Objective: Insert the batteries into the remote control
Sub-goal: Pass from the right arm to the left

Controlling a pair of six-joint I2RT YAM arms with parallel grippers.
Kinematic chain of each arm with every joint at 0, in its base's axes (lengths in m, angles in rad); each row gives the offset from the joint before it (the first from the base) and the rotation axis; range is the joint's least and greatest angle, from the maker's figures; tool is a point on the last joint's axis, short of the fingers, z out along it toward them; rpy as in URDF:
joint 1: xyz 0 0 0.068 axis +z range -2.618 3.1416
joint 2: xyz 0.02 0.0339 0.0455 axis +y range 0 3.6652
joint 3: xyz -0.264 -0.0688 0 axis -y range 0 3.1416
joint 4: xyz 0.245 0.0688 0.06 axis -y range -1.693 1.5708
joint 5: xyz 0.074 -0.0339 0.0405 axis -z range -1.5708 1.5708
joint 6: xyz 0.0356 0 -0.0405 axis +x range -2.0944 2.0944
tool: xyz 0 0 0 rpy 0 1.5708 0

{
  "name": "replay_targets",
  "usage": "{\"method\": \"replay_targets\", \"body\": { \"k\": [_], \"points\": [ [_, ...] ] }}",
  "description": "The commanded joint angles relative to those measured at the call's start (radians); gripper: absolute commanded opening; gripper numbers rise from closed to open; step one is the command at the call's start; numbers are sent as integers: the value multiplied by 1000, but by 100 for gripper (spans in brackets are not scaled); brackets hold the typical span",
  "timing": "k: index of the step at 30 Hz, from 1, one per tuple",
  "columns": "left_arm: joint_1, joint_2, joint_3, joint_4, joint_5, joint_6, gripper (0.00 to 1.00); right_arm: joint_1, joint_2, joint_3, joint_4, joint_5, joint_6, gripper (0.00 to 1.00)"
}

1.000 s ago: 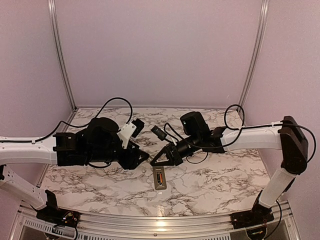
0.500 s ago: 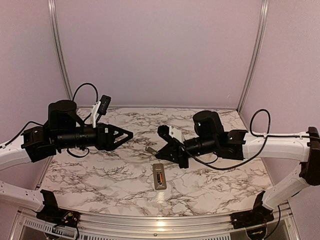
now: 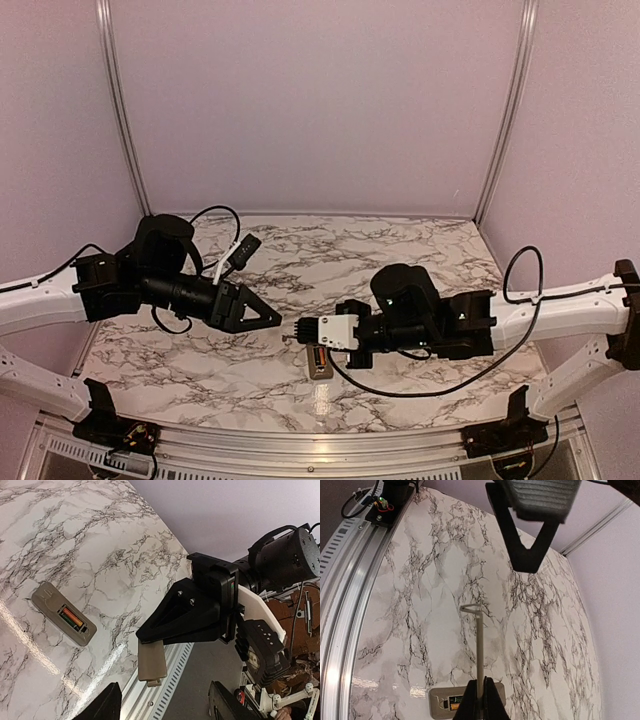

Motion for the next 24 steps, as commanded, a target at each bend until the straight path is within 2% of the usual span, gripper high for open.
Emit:
{"method": "replay_targets", "body": {
  "k": [1,13,24],
  "points": [
    [-27,53,14,-60,64,23,62,46,-9,7,-29,146,-95,2],
    [-60,149,61,-72,92,56,60,94,-5,11,-30,190,-136,2],
    [-61,193,81,-55,107,67,44,117,-10,4,-20,197,-146,2]
  ]
}}
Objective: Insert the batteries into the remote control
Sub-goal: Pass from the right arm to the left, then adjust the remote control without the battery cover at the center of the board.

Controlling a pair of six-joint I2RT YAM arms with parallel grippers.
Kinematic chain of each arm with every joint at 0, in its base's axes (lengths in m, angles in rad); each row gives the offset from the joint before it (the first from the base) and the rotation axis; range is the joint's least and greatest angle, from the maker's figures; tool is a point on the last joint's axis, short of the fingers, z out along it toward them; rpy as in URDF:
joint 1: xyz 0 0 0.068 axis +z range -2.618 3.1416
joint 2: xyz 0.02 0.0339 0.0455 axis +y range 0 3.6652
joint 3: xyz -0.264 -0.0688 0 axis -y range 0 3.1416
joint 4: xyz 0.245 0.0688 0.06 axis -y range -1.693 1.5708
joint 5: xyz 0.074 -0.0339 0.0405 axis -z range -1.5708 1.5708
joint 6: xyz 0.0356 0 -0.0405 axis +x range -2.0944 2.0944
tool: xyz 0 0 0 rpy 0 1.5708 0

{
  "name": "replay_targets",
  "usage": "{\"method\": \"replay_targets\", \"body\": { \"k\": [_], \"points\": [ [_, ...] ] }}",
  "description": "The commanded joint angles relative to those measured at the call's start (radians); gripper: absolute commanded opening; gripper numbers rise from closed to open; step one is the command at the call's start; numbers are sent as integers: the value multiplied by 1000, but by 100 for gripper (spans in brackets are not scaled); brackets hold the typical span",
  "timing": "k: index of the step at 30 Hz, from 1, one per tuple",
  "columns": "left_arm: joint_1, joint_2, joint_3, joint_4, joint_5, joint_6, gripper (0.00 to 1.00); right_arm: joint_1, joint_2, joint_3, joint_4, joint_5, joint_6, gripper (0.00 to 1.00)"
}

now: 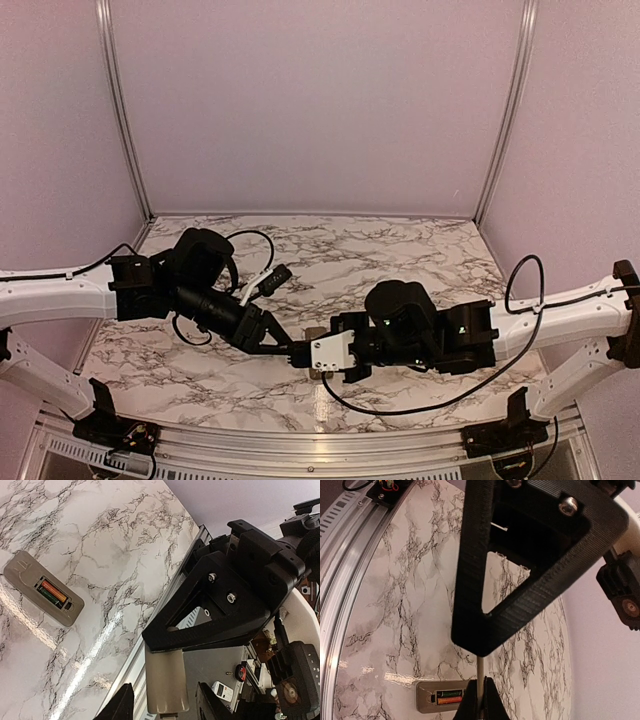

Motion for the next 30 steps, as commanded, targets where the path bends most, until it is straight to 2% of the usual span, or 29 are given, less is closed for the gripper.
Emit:
{"method": "replay_targets", "body": {
  "k": [1,12,14,16,21,26,30],
  "points": [
    [-3,11,38,4,14,21,43,11,-10,3,-13,15,-7,2],
    [-3,5,27,29,38,4,24,11,-17,-4,-3,27,-13,3],
    [-3,4,26,36,47,3,20,11,-17,-4,1,36,-5,13],
    [-2,0,22,44,44,-1,16,11,-20,-9,14,71,26,34],
    [7,-28,-4,53,-48,-14,15,0,-72,-30,47,135,174,60],
    [44,-81,-52,77,-182,-61,15,-120,-138,-47,-50,35,444,65],
    [86,-96,-96,95,-243,-100,15,-272,-87,-40,-157,-36,590,65]
  ]
}}
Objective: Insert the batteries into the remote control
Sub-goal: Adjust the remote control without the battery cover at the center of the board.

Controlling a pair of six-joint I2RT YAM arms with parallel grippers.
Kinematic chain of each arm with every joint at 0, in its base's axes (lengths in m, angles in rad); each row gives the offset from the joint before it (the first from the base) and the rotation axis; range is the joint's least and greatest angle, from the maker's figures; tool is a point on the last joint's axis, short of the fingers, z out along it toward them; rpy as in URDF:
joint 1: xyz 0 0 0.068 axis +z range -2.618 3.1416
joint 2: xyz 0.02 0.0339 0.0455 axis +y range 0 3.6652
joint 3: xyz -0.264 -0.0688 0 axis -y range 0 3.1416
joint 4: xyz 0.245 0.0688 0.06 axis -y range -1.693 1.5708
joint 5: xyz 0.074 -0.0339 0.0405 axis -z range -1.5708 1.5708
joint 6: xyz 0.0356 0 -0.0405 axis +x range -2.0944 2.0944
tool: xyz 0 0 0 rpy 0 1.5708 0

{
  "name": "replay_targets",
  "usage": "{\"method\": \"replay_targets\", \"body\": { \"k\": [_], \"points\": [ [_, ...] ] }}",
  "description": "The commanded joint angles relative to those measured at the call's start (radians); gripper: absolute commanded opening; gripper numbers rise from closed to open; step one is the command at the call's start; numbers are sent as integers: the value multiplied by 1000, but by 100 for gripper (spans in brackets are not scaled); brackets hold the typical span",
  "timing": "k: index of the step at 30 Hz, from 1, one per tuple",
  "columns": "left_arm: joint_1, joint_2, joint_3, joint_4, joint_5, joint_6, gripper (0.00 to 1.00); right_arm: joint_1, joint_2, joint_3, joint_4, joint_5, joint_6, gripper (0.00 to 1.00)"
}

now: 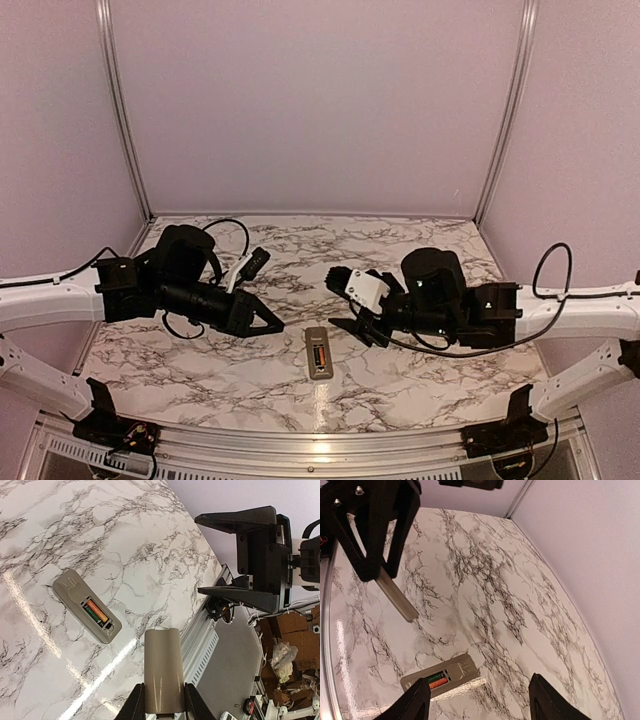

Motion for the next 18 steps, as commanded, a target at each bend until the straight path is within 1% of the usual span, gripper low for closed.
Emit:
{"method": "replay_targets", "body": {
  "k": [1,3,4,8,10,11,13,18],
  "points": [
    [37,-25,-49,39,-124,-49,14,-139,68,6,-167,-87,241,64],
    [41,-25,-58,35,-160,-54,14,-147,112,-1,-188,-80,288,61],
    [41,-25,-62,33,-170,-59,14,-155,134,-7,-188,-105,314,59],
    [44,-25,-66,24,-200,-65,14,-183,215,-17,-186,-204,424,42],
    [46,-24,-64,15,-208,-62,14,-186,248,-26,-187,-219,443,34],
    [45,-25,-65,14,-209,-59,14,-186,271,-29,-188,-225,445,29],
    [48,-26,-69,11,-214,-59,14,-186,304,-38,-181,-242,449,22],
    [60,-37,-88,8,-227,-61,14,-186,368,-56,-142,-291,438,17]
  ]
}}
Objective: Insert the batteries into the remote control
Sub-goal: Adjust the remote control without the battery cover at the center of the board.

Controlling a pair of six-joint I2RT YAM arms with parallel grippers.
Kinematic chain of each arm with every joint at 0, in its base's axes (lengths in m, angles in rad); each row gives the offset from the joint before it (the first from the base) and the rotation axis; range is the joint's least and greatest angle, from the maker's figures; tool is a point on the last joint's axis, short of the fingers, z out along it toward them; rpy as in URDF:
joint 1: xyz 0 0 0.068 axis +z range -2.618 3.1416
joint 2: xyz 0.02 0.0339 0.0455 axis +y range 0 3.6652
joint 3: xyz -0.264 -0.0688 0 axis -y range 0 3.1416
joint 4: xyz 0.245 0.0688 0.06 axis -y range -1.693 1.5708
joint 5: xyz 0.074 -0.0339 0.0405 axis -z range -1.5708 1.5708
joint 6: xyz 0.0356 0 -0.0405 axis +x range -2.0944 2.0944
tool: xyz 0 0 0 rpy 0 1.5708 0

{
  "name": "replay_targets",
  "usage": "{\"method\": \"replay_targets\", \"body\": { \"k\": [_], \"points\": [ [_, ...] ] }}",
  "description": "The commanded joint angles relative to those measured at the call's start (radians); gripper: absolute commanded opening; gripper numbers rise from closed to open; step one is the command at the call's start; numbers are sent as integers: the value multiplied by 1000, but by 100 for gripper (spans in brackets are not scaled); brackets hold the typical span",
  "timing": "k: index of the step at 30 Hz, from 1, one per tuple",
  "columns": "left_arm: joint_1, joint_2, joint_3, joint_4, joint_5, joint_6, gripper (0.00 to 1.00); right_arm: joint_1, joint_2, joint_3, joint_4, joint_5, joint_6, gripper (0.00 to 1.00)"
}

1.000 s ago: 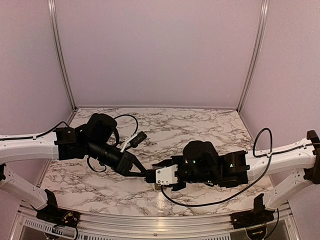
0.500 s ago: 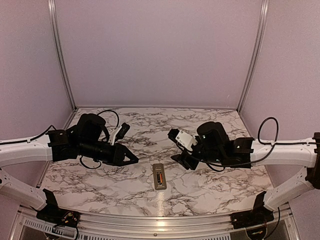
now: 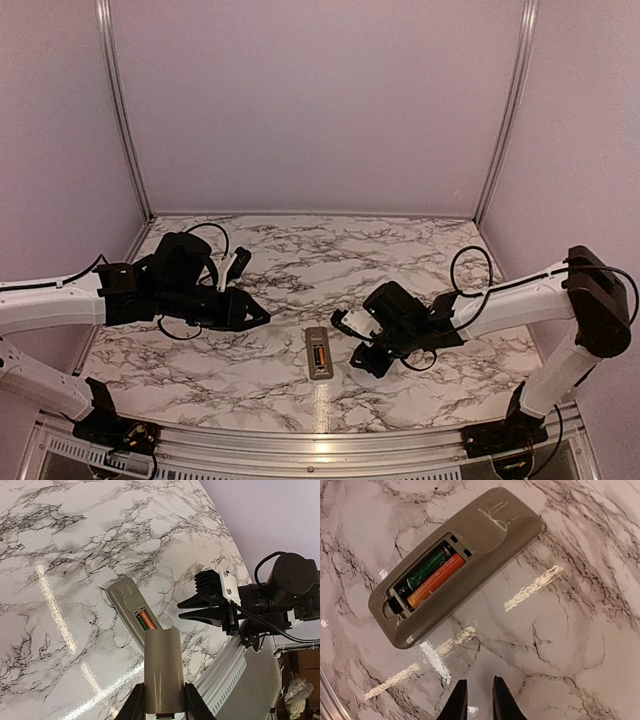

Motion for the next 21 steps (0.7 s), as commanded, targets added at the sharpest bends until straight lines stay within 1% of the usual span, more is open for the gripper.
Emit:
{"method": "replay_targets", "body": {
  "k": [1,8,21],
  "points": [
    [15,-25,-27,-2,-31,0,14,-7,44,-12,31,-77,22,16],
    [21,-36,-50,-8,-42,2,13,10,106,-5,108,-163,5,16],
    [39,-56,-97,-16,-56,24,13,99,227,83,193,-222,33,15]
  ]
}}
